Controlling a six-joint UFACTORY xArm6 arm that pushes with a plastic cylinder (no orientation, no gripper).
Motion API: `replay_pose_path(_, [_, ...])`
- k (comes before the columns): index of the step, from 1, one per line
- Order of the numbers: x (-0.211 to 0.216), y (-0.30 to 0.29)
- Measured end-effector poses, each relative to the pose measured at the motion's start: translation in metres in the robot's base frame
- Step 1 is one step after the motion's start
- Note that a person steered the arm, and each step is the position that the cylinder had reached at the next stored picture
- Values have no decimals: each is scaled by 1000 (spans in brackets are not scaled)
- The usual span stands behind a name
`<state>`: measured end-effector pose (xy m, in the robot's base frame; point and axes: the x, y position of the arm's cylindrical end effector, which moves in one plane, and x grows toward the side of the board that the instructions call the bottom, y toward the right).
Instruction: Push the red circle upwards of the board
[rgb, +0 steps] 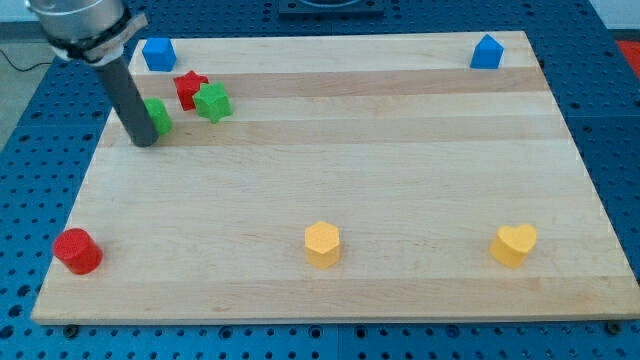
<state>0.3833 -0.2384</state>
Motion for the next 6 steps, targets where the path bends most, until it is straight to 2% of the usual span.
replay_pose_path(1, [-14,0])
replay_pose_path(2, [12,-8])
replay_pose_path(3, [19,-66])
replay_pose_path(6, [26,-67])
